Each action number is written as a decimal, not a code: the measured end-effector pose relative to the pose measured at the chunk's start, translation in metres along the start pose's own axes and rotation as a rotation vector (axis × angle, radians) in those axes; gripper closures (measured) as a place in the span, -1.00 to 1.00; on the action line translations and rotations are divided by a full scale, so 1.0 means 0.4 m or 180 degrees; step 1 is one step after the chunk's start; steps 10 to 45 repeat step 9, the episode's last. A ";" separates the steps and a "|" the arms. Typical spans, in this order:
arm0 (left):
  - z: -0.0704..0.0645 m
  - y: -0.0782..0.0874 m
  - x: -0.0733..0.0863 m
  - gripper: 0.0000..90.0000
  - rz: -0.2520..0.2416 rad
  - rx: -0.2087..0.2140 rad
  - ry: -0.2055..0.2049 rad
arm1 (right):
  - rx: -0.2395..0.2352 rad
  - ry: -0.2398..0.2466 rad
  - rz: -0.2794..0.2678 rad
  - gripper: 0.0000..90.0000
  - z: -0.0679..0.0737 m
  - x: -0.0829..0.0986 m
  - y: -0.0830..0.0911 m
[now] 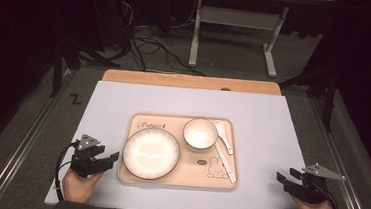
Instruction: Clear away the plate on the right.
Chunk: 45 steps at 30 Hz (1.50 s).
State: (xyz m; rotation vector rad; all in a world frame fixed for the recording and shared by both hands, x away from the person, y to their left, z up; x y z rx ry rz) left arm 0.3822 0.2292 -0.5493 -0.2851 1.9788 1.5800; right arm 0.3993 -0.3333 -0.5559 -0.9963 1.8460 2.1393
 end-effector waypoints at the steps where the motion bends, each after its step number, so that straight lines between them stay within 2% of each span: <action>1: -0.002 -0.001 0.001 -0.11 0.0013 0.0005 -0.0005 | -0.0004 -0.0029 0.0001 -0.04 -0.001 0.001 -0.001; 9: -0.002 -0.008 0.004 -0.11 0.0075 0.0019 0.0003 | 0.0001 -0.0042 0.0009 -0.04 -0.005 0.002 -0.003; 45: -0.002 -0.008 0.004 -0.11 0.0075 0.0019 0.0003 | 0.0001 -0.0042 0.0009 -0.04 -0.005 0.002 -0.003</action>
Point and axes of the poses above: each handheld gripper's, and its own axes: y roughly backward along the jaws, x roughly out of its underside, z roughly to its left, the point moved 10 cm from there along -y, roughly forward along the jaws, and after that the axes turned 13 degrees about z, right-handed, at the moved point
